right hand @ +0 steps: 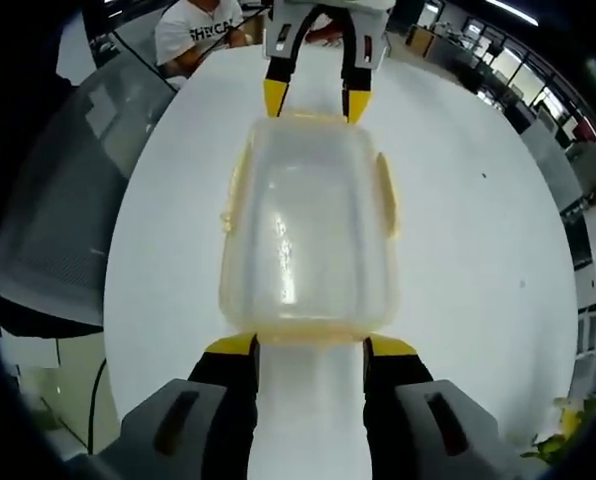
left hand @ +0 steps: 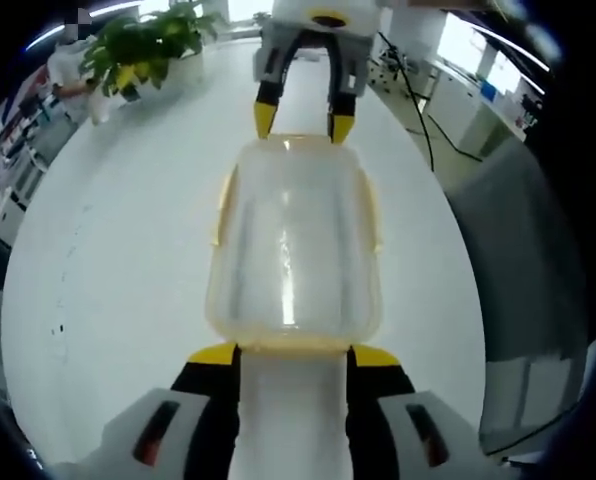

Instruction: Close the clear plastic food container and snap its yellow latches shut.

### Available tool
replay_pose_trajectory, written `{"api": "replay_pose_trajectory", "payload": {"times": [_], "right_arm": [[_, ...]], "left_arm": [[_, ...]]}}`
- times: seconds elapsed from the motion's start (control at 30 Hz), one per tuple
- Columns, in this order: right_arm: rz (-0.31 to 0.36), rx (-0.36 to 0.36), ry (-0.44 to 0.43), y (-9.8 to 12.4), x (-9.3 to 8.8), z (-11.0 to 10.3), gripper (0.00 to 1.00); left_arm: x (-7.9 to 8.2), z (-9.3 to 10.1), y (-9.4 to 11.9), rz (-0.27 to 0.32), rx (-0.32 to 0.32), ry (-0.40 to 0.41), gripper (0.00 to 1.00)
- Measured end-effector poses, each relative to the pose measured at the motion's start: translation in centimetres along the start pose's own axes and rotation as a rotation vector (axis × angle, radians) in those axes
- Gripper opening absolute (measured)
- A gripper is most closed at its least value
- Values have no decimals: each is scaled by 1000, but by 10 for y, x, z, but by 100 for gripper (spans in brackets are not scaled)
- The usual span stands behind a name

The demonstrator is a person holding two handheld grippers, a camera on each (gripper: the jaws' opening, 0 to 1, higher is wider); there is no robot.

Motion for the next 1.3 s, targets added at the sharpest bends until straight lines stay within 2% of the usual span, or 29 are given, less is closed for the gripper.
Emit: {"api": "replay_pose_trajectory", "payload": {"times": [0.23, 0.37, 0.47, 0.57, 0.6, 0.73, 0.77, 0.93, 1.0, 1.1, 1.13, 1.2, 1.3], "right_arm": [[23, -11, -23, 4, -1, -1, 39], [82, -32, -117, 9, -1, -1, 39], [99, -44, -140, 14, -4, -2, 39], [116, -50, -182, 17, -7, -6, 39], [140, -58, -225, 18, -7, -8, 39], [169, -76, -311, 24, -11, -9, 39], [199, -84, -359, 25, -10, -9, 39], [288, -129, -476, 31, -7, -6, 40], [315, -151, -516, 33, -5, -5, 40], [370, -181, -598, 36, -1, -3, 40], [372, -188, -614, 35, -1, -2, 40], [364, -194, -627, 33, -2, -3, 40], [345, -211, -670, 28, -3, -9, 37]], "left_arm": [[-2, 0, 0, 21, 7, 8, 37], [-3, 1, 1, 33, 22, 34, 37], [-4, 2, 3, 52, 40, 56, 37], [-6, 4, 7, 86, 53, 106, 36], [-7, 4, 8, 102, 63, 128, 36], [-11, 5, 12, 148, 81, 197, 34], [-11, 6, 13, 165, 90, 229, 34], [-14, 6, 18, 229, 113, 328, 35], [-11, 7, 21, 271, 123, 375, 35], [2, 7, 25, 408, 127, 517, 36], [1, 7, 25, 401, 130, 543, 36], [-2, 6, 23, 388, 158, 541, 36], [-4, 8, 19, 380, 206, 605, 37]]}}
Point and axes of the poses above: the point that each gripper's makers call its tool centre point, and the gripper's own axes: y roughly backward along the fingers, z roughly to its right, x roughly out of its top, the point moved 5 cm from there along y, roughly backward along the fingers, and after that the axes turned 12 degrees about z, right-handed, at the moved point
